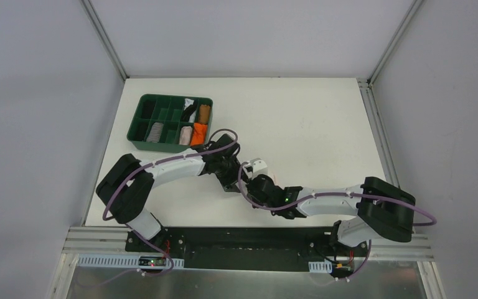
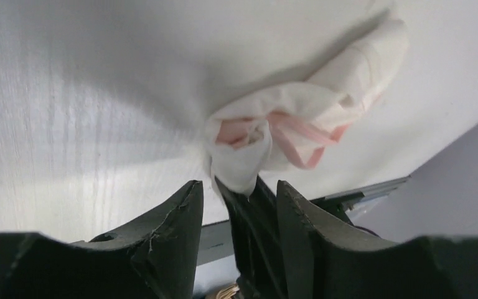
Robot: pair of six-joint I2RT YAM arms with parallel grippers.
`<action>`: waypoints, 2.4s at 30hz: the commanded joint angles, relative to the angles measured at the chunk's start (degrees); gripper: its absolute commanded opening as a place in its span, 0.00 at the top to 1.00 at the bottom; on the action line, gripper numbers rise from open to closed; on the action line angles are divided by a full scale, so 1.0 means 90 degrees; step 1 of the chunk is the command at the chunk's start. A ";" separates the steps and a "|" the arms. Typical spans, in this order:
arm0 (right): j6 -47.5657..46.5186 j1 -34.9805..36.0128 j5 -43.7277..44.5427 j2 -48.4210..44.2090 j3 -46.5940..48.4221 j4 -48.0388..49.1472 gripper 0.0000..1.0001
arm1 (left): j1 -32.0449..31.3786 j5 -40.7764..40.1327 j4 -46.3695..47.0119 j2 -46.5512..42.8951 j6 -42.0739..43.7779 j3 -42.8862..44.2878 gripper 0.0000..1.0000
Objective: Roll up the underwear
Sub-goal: Roll the underwear to the center of the board.
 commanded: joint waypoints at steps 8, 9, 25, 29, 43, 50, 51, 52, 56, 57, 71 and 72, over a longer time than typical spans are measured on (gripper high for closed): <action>0.0556 -0.1565 -0.3783 -0.0744 -0.1267 0.0871 1.00 | 0.0169 -0.0149 0.0946 -0.1143 -0.0228 -0.0775 0.39; 0.0598 -0.1720 -0.4056 -0.0778 -0.1317 0.0918 1.00 | 0.0166 -0.0131 0.1148 -0.1163 -0.0274 -0.0892 0.39; 0.1315 -0.3350 -0.6022 -0.0909 -0.2179 0.2326 1.00 | 0.0156 0.0669 0.2742 -0.0610 -0.0312 -0.1474 0.33; 0.1315 -0.3466 -0.6022 -0.0947 -0.2305 0.2482 1.00 | 0.0134 0.0887 0.2934 -0.0482 -0.0304 -0.1567 0.22; 0.2312 -0.3795 -0.6649 -0.0784 -0.2810 0.3634 1.00 | -0.0068 0.1115 0.3374 0.0446 -0.0236 -0.1190 0.46; 0.2414 -0.3810 -0.5980 -0.1660 -0.2014 0.1196 0.52 | -0.0052 0.1050 0.3365 0.0387 -0.0266 -0.1133 1.00; 0.2377 -0.3808 -0.5711 -0.2065 -0.1899 0.0714 0.46 | -0.0058 0.0928 0.3295 0.0280 -0.0258 -0.1186 1.00; 0.2342 -0.3810 -0.5436 -0.2521 -0.1814 0.0289 0.42 | -0.0059 0.0826 0.3108 0.0164 -0.0226 -0.1221 1.00; 0.2211 -0.3813 -0.3864 -0.4033 -0.1403 -0.1602 0.32 | -0.0052 0.0528 0.2380 -0.0176 0.0026 -0.1167 1.00; 0.2265 -0.3818 -0.3279 -0.4236 -0.1282 -0.2174 0.32 | -0.0058 0.0463 0.2283 -0.0252 0.0066 -0.1187 1.00; 0.3876 -0.3770 -0.3875 -0.3505 -0.2335 -0.0724 0.43 | -0.0048 -0.0404 0.1432 -0.1040 0.0103 -0.1844 1.00; 0.3858 -0.3728 -0.3892 -0.3284 -0.2325 -0.0653 0.47 | -0.0043 -0.0476 0.1267 -0.1072 0.0097 -0.1813 1.00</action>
